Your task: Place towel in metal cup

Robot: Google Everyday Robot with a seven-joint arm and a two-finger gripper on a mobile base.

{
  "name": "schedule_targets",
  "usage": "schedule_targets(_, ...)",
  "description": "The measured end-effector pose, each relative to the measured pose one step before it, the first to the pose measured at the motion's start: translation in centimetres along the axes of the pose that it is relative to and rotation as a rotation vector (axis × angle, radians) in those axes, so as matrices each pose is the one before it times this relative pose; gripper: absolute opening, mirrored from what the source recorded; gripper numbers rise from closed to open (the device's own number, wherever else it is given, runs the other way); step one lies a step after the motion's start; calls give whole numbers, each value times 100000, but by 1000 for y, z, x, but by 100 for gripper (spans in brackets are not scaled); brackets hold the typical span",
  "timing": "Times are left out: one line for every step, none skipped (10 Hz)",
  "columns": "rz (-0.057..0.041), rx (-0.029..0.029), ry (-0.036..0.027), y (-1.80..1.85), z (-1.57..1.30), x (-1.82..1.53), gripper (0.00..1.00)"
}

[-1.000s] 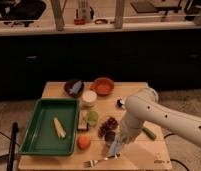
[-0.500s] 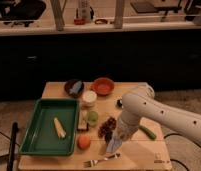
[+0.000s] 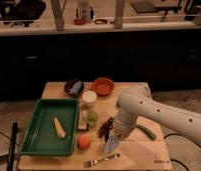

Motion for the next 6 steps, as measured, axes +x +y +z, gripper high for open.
schedule_targets(-1180, -32, -47, -429, -58, 17, 0)
schedule_targets(-1113, -23, -55, -432, -36, 87, 0)
schedule_targets(-686, -60, -126, -278, -22, 87, 0)
schedule_targets(-712, -199, -88, -287, -53, 170, 0)
schedule_targets(-1015, -181, -258, -435, 6, 261, 0)
schedule_targets(-667, -81, -280, -288, 52, 154, 0)
